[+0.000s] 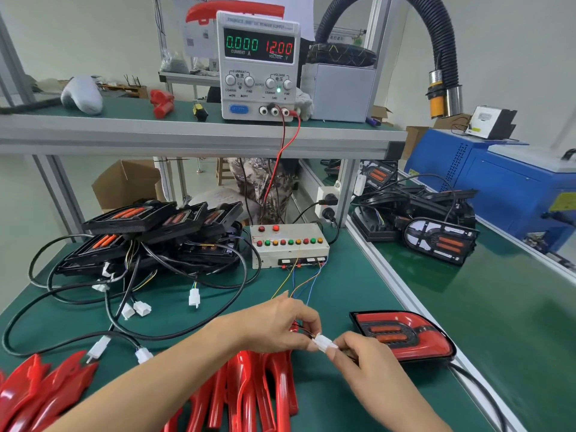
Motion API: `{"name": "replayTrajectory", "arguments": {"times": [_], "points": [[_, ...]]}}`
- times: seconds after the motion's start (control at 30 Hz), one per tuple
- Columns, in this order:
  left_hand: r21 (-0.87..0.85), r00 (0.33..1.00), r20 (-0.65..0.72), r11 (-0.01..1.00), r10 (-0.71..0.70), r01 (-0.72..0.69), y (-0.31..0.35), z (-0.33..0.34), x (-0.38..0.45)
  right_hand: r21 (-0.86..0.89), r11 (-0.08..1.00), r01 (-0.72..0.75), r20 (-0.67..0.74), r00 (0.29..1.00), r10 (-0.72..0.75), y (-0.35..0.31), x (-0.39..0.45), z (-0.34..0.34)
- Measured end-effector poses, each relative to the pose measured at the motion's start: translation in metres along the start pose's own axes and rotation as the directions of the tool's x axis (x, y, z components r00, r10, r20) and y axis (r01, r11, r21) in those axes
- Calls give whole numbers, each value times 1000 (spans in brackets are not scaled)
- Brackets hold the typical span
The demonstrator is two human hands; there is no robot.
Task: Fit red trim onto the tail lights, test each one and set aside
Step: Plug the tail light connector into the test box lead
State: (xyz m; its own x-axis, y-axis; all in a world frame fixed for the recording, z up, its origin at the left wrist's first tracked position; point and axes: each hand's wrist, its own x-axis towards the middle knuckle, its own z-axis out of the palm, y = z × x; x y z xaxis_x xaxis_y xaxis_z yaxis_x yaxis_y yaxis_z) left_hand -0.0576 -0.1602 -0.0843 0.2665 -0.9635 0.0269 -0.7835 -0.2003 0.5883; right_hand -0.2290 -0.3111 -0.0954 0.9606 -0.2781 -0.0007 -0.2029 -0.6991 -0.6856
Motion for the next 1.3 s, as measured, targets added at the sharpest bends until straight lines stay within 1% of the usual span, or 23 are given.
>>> {"name": "replayTrajectory", "arguments": {"times": [0.13, 0.3, 0.4, 0.5, 0.63, 0.8, 0.87, 1.0, 1.07, 1.13, 1.17, 1.23, 1.3], "points": [[-21, 1000, 14, 1000, 21, -21, -2, 1, 2, 84, 996, 3, 33, 999, -6, 4, -2, -3], [-2, 1000, 25, 1000, 7, -7, -3, 0, 7, 61, 998, -9, 6, 1000, 9, 6, -1, -2], [42, 999, -23, 999, 26, -25, -3, 3, 6, 54, 997, -47, -3, 999, 47, 8, 1, -2], [174, 992, -71, 981, 105, -91, -1, 4, 4, 68, 994, -88, 0, 996, 88, 9, 4, -1], [354, 966, -110, 917, 235, -183, -1, 3, 3, 54, 992, -113, 21, 993, 112, 8, 7, -2], [527, 944, -53, 812, 326, -251, -2, 6, 3, 47, 988, -149, 65, 987, 146, 7, 10, -5], [521, 940, -51, 812, 337, -263, -5, 7, 2, 51, 988, -149, 77, 986, 145, 6, 8, -4], [456, 942, -53, 847, 332, -273, -9, 12, 4, 75, 984, -163, 74, 985, 157, 5, 5, -3], [423, 955, -65, 875, 289, -236, -15, 8, 2, 94, 977, -192, 58, 981, 187, 7, 1, -8], [388, 973, -86, 906, 216, -167, -25, 1, -3, 155, 962, -225, 54, 974, 220, 8, -4, -12], [380, 975, -87, 912, 204, -157, -26, -3, -3, 187, 955, -230, 67, 973, 221, 5, -5, -11], [382, 971, -50, 902, 235, -199, -18, -5, 3, 204, 957, -205, 68, 978, 195, -3, -4, -5], [400, 962, -45, 887, 270, -230, -8, -3, 13, 171, 972, -159, 20, 987, 158, -9, -2, 2]]}}
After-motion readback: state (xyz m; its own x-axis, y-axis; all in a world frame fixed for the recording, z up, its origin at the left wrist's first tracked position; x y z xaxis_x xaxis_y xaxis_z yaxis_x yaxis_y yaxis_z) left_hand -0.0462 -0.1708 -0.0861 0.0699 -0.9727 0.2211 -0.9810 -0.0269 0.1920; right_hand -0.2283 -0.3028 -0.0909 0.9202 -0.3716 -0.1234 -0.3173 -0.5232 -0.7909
